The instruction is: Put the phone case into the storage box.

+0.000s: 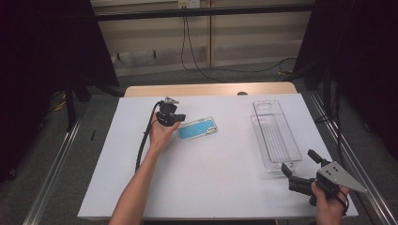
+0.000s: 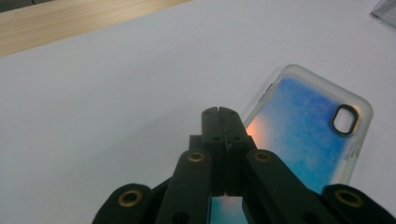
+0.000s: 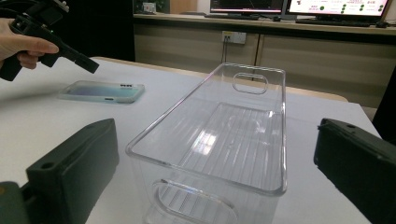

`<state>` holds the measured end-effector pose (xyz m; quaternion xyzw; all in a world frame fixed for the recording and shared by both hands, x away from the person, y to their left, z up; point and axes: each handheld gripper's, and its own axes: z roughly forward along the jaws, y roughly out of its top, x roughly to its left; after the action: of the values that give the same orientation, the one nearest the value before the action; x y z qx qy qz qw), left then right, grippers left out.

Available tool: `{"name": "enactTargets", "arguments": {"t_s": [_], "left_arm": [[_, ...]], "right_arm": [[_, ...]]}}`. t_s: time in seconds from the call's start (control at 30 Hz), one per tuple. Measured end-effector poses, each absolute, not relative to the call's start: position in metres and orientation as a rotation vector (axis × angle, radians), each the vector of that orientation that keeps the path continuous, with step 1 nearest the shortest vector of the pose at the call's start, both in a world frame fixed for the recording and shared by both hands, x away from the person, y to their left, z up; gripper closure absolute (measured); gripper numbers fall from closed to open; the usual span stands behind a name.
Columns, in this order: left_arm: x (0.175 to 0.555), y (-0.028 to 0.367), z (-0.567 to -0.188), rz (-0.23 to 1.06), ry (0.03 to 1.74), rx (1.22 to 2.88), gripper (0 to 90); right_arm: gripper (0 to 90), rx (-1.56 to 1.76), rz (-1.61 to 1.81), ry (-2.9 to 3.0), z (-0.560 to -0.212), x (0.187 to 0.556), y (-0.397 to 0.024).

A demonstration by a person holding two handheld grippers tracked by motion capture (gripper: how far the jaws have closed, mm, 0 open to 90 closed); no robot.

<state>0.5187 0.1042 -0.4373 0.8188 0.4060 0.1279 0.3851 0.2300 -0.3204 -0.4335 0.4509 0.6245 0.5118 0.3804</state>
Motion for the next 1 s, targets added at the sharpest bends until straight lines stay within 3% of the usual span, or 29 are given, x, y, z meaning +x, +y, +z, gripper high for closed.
{"name": "enactTargets", "arguments": {"t_s": [1.0], "left_arm": [[0.527,0.107,-0.456,0.309,1.105,2.136,90.0]], "right_arm": [[0.0,1.160,1.305,1.591,-0.434,0.230,-0.322]]}}
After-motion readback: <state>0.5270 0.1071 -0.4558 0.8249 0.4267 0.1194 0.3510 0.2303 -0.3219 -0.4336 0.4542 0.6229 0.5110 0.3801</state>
